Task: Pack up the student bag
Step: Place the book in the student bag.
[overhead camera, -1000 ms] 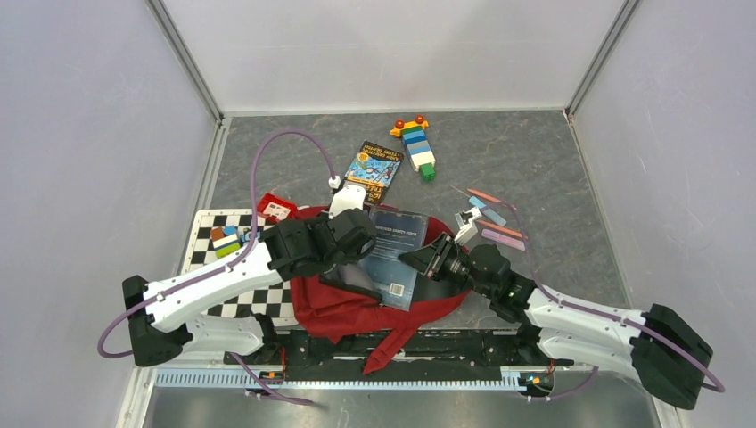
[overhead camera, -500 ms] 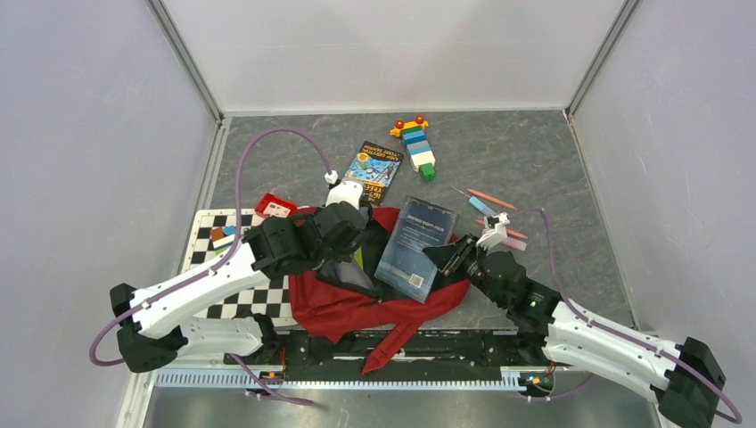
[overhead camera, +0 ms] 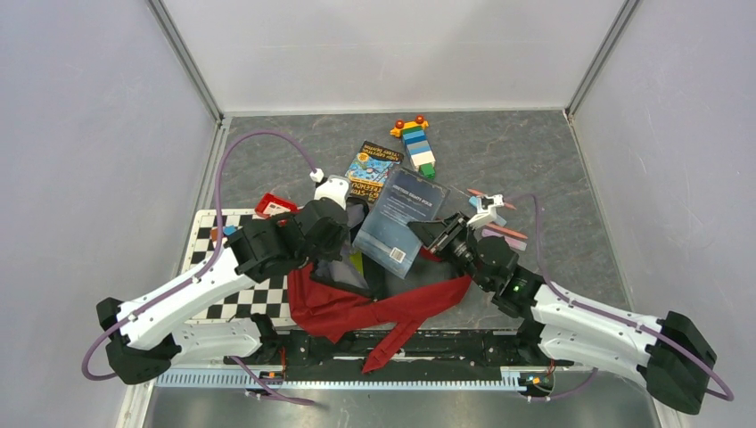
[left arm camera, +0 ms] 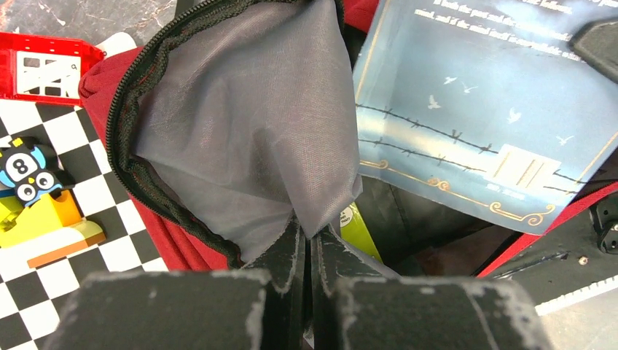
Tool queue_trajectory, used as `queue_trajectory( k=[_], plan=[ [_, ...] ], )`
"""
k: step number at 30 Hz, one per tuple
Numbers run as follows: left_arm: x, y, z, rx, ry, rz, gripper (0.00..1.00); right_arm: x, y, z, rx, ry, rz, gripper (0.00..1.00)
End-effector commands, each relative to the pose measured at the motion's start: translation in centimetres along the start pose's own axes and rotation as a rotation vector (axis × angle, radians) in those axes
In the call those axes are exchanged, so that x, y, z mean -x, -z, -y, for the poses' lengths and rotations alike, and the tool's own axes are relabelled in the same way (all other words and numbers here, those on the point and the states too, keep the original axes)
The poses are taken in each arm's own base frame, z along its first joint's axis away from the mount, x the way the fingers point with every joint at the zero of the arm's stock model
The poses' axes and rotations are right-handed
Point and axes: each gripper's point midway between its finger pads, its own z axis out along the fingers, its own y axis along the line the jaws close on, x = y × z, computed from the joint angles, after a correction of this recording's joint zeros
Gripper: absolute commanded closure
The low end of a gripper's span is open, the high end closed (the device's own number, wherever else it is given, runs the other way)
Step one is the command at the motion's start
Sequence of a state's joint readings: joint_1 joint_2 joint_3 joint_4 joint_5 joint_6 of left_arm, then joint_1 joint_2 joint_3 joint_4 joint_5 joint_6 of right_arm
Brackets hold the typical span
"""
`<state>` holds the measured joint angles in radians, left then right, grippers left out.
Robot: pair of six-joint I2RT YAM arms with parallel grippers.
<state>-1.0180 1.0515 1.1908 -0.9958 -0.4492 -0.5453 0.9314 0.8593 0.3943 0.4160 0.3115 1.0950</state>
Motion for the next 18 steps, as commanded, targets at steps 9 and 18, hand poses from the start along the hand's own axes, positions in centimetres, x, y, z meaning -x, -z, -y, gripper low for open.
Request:
queue_trajectory(
  k=[9,18],
  plan=[
    [4.3,-0.3,1.3,-0.046,0.085,0.137,0.98,-6.4,1.4,-1.3,0.148,-0.192,-0.226,1.00],
    [5.5,-0.6,0.8,-0.021,0.102,0.154,0.98,-13.1,3.6,4.4,-0.002,-0.068,-0.499,1.00]
  ],
)
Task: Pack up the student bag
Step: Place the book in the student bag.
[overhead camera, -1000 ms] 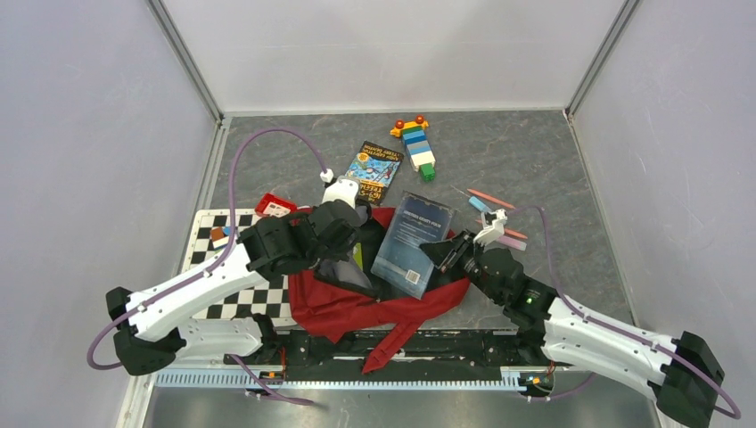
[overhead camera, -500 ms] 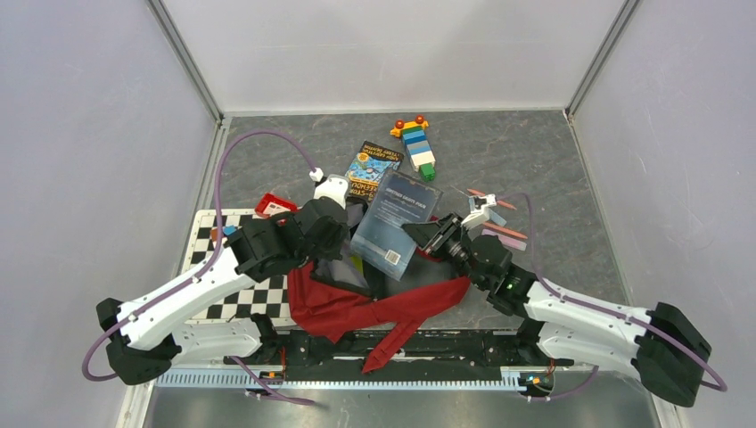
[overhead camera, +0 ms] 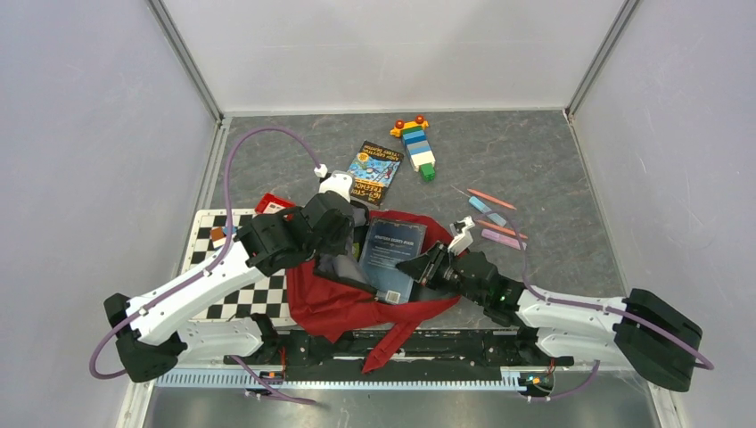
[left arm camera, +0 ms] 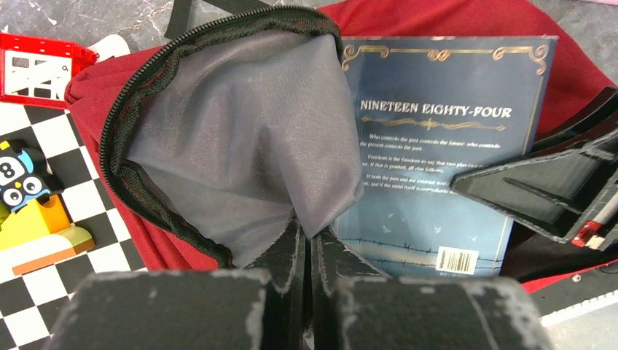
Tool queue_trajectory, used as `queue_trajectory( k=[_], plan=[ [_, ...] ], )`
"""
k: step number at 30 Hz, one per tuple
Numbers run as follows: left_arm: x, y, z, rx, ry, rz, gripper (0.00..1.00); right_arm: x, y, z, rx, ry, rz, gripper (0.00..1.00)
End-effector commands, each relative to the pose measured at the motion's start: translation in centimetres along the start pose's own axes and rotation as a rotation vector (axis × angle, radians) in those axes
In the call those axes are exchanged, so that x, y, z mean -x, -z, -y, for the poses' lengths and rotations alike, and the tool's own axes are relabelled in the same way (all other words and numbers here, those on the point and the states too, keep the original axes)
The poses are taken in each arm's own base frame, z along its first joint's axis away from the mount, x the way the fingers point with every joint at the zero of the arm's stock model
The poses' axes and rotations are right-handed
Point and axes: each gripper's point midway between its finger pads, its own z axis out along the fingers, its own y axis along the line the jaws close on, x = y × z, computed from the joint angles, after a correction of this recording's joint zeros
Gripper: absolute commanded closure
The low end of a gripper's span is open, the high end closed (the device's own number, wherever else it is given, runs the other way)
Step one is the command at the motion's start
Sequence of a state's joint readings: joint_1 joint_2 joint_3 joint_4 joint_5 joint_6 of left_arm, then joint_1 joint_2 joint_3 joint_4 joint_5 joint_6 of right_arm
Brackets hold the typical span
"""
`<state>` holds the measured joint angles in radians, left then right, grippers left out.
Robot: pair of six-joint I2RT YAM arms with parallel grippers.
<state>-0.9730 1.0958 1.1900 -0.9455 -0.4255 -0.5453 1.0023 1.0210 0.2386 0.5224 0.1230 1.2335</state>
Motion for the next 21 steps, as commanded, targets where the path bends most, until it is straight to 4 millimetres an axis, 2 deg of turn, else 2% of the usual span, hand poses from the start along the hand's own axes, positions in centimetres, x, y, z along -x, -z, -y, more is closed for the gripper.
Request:
queue_trajectory(
  k=[1,4,11,16,21],
  plan=[
    [4.9,0.9,0.6,-0.027,0.075,0.160,0.98,-4.2,0.3,-1.0,0.067,0.034,-0.201,1.00],
    [5.3,1.0,0.1,0.003,0.106,0.171,0.98,-4.6,0.2,-2.2,0.104,0.081,-0.222,1.00],
    [4.9,0.4,-1.0,0.059,0.163,0.134,0.98,-2.9,1.2,-6.0,0.227,0.184,-0.127,1.00],
    [4.7,-0.1,-0.6,0.035,0.191,0.130,0.98,-3.8,1.2,-7.9,0.301,0.206,-0.155,1.00],
    [4.7,0.0,0.5,-0.036,0.186,0.136,0.98,-5.0,-0.4,-9.5,0.351,0.202,-0.195,1.00]
  ],
)
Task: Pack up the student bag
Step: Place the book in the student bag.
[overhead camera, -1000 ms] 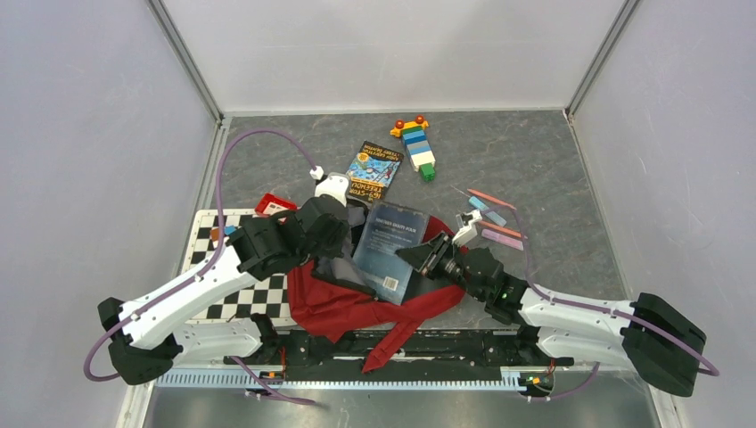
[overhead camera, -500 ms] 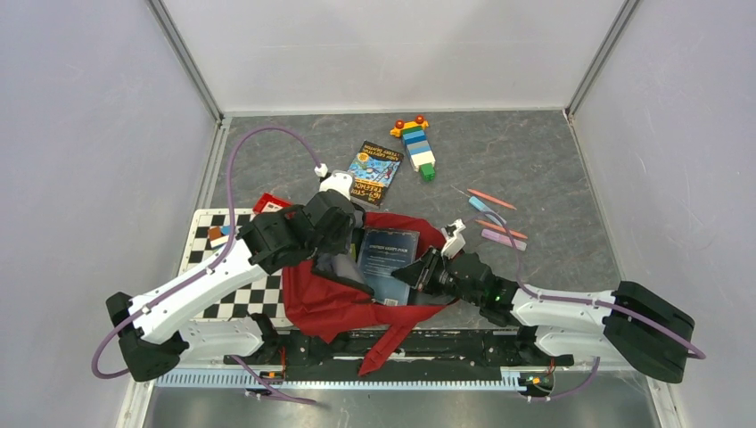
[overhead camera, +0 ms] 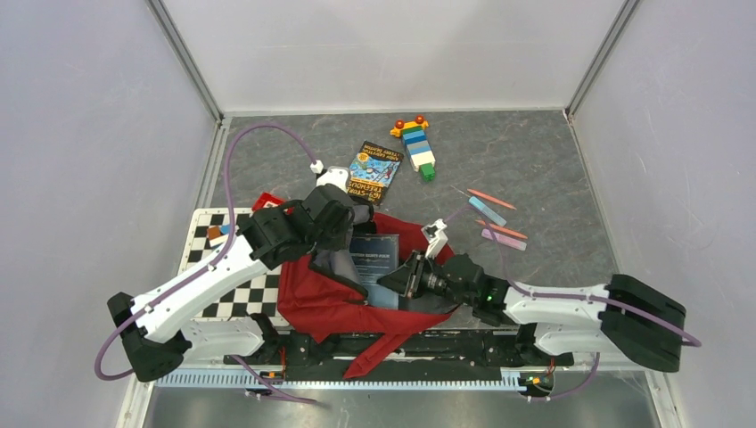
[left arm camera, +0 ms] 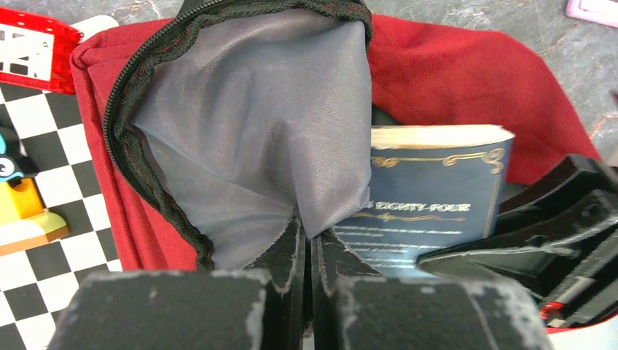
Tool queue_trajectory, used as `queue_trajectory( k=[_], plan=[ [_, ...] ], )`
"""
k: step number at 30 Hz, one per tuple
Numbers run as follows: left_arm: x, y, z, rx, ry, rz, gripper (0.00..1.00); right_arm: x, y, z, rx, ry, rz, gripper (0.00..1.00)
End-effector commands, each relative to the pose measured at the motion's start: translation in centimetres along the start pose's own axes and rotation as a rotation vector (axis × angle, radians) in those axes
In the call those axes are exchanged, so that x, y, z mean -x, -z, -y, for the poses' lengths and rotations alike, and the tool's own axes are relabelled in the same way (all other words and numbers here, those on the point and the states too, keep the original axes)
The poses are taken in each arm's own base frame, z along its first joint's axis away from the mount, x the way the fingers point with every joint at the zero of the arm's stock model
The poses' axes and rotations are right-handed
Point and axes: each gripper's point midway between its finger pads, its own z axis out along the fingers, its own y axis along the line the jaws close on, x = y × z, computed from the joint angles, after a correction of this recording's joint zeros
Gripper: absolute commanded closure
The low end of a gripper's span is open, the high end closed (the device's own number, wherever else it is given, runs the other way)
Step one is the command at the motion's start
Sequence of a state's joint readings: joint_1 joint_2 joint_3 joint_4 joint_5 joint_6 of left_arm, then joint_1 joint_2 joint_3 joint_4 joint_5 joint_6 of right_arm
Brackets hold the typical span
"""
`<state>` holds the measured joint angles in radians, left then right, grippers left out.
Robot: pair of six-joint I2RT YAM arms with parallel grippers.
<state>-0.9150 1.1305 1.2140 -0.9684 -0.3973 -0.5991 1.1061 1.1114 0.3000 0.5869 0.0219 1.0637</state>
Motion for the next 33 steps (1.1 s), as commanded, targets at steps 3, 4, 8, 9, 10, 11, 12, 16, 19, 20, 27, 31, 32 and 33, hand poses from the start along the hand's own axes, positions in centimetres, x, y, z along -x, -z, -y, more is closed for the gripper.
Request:
queue_trajectory(
  k=[3,4,8,9,10,11,12,16,19,20,27,31,32,33],
  plan=[
    [4.2,1.2,1.9,-0.116,0.120,0.169,0.98,1.4,-2.6,-6.7,0.217,0.017,0.013,1.00],
    [4.1,1.3,1.9,-0.124,0.127,0.169,0.98,1.7,-3.1,-6.7,0.206,0.014,0.024,1.00],
    [3.9,1.6,2.1,-0.154,0.158,0.175,0.98,2.8,-5.8,-6.7,0.183,-0.008,0.054,1.00],
    [3.8,1.7,2.2,-0.161,0.163,0.175,0.98,2.8,-6.4,-6.5,0.177,-0.023,0.053,1.00],
    [3.8,1.8,2.3,-0.170,0.169,0.178,0.98,2.5,-7.1,-6.1,0.174,-0.033,0.043,1.00],
    [3.7,1.8,2.3,-0.177,0.174,0.177,0.98,2.2,-7.7,-5.7,0.165,-0.036,0.035,1.00],
    [3.7,1.9,2.4,-0.185,0.180,0.183,0.98,1.6,-8.4,-4.9,0.143,-0.035,0.020,1.00],
    [3.2,1.5,2.5,-0.193,0.186,0.179,0.98,-0.5,-10.2,-2.2,0.068,0.014,-0.056,0.95],
    [3.1,1.4,2.3,-0.186,0.182,0.182,0.98,-1.7,-9.9,-0.1,-0.003,0.052,-0.095,0.74],
    [3.1,1.4,2.1,-0.182,0.183,0.188,0.98,-1.7,-9.5,0.3,-0.019,0.067,-0.092,0.65],
    [2.9,1.7,1.0,-0.154,0.168,0.206,0.98,0.9,-6.8,3.1,-0.199,0.260,-0.017,0.27],
    [2.6,1.8,0.4,-0.136,0.155,0.206,0.98,2.3,-5.5,4.4,-0.275,0.330,0.024,0.25],
    [2.6,1.8,0.4,-0.133,0.151,0.206,0.98,2.4,-5.4,4.3,-0.272,0.333,0.030,0.27],
    [2.5,1.8,0.3,-0.133,0.151,0.207,0.98,2.2,-5.3,4.4,-0.270,0.335,0.026,0.30]
  ],
)
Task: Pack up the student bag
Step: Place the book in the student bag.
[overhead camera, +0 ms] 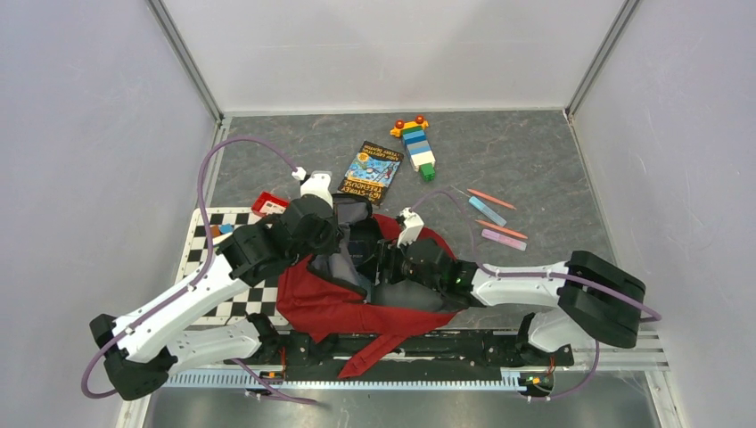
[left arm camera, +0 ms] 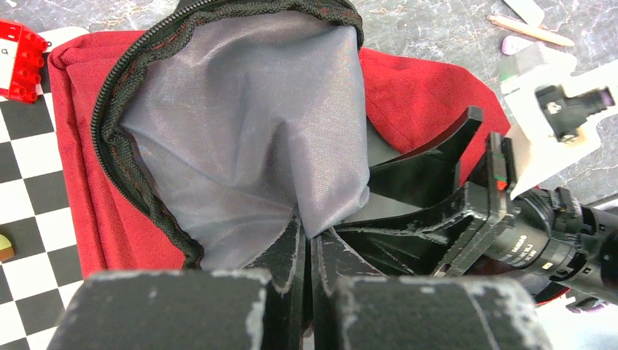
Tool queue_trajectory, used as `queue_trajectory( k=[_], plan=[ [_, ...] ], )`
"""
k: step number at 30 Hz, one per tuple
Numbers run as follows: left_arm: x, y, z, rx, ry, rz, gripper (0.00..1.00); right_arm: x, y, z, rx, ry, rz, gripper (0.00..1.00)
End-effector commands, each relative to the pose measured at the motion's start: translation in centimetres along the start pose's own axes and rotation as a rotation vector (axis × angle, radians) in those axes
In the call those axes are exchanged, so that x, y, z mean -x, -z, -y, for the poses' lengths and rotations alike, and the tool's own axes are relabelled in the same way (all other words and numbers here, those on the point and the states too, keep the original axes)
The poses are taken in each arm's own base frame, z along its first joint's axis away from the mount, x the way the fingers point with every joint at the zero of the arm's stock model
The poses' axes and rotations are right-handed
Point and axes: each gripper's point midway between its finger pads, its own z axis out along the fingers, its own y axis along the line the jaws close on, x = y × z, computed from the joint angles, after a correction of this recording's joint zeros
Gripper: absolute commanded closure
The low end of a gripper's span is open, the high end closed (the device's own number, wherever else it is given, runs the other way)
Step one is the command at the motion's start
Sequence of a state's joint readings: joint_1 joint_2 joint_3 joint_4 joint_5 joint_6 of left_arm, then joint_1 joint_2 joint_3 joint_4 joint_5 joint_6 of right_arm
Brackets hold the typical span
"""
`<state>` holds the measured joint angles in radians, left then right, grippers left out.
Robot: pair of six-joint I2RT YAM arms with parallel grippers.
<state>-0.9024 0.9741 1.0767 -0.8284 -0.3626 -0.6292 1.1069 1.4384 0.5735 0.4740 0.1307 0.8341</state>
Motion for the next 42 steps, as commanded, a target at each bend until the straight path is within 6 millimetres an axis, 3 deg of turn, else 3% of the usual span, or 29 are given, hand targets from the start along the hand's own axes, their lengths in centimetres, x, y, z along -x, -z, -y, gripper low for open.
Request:
queue_trajectory(
  k=[1,10,14,21,26,29,33,35,37,40,42],
  plan=[
    [2.5,0.7,0.6,-0.032,0.050,0.106,0.98,0.6,0.6,1.9,-0.067,0.093,0.040,0.32],
    [2.0,0.8,0.3,-0.036,0.045,0.103,0.98,-1.2,-2.0,0.5,-0.008,0.108,-0.060,0.51],
    [1.7,0.8,0.2,-0.041,0.049,0.097,0.98,-0.9,-3.2,-1.0,0.049,0.133,-0.063,0.67],
    [1.1,0.6,0.1,-0.049,0.072,0.094,0.98,-1.7,-6.0,-4.4,0.203,0.132,-0.110,0.78],
    [0.8,0.3,0.2,-0.049,0.075,0.088,0.98,-1.6,-6.0,-5.3,0.247,0.111,-0.103,0.78],
    [0.8,0.2,0.1,-0.047,0.067,0.087,0.98,-0.6,-5.1,-4.3,0.192,0.165,-0.067,0.75],
    [0.3,0.4,-0.8,-0.015,0.034,0.076,0.98,1.6,-2.9,-2.5,0.088,0.297,-0.018,0.59],
    [-0.7,0.1,-1.8,0.026,0.003,0.045,0.98,2.6,-0.9,-1.7,0.052,0.351,0.001,0.46],
    [-2.1,-0.1,-1.6,-0.001,-0.042,-0.010,0.90,3.1,1.3,-0.5,0.000,0.380,0.007,0.33],
    [-3.2,-0.3,-0.6,-0.060,-0.087,-0.070,0.41,3.6,4.9,2.3,-0.093,0.389,0.006,0.20],
    [-2.1,0.3,0.3,-0.094,-0.101,-0.057,0.15,4.7,7.1,3.8,-0.134,0.389,0.014,0.14]
  ],
)
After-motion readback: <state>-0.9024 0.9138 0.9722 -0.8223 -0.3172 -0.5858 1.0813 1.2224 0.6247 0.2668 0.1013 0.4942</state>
